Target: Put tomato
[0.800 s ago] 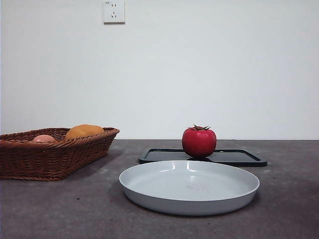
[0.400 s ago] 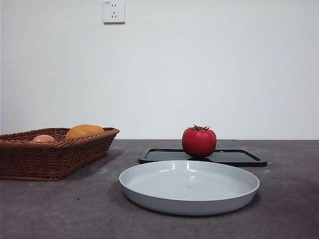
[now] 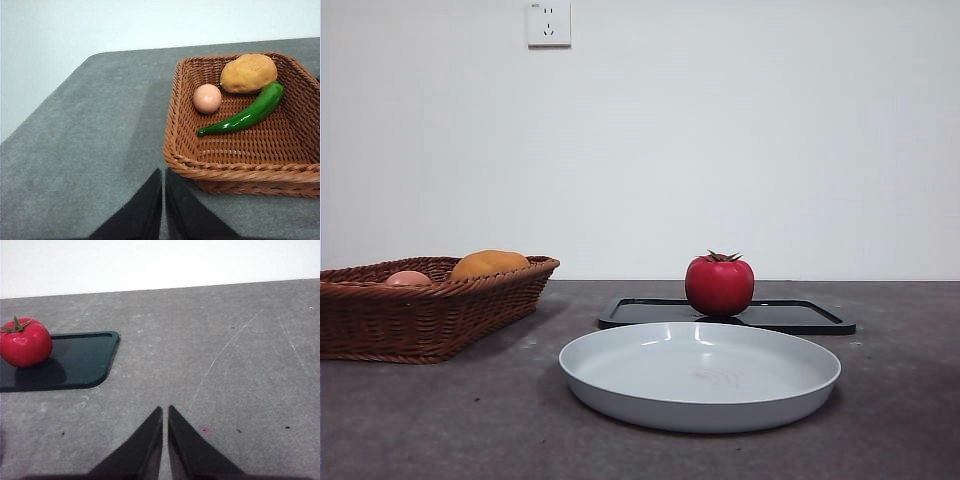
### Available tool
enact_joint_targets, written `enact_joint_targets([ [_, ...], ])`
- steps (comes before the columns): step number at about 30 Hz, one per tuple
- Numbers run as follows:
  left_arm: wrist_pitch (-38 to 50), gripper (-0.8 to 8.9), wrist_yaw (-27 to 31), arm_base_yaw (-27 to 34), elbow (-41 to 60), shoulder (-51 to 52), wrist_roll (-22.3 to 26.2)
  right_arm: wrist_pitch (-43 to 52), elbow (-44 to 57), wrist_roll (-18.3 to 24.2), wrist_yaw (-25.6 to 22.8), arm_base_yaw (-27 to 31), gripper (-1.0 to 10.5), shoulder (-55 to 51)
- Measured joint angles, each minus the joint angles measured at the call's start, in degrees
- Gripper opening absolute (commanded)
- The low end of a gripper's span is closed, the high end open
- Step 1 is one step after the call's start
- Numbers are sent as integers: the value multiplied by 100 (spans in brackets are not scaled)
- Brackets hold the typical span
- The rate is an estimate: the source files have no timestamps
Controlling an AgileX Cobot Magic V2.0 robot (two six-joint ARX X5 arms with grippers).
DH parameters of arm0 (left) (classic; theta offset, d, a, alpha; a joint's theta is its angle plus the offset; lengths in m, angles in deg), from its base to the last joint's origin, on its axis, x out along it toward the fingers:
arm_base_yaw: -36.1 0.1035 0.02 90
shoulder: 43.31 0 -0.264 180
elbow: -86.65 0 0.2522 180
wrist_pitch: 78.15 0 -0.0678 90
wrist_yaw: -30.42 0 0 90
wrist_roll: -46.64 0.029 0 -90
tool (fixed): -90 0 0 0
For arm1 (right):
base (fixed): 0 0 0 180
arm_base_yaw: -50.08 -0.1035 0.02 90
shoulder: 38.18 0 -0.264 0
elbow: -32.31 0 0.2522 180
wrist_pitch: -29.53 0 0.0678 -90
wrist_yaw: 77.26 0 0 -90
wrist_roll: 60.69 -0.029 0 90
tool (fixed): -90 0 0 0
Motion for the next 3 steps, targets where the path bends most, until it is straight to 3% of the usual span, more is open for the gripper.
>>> enact_joint_targets([
  [3,0,9,2,0,0,0,0,0,0,0,0,0,7,0],
])
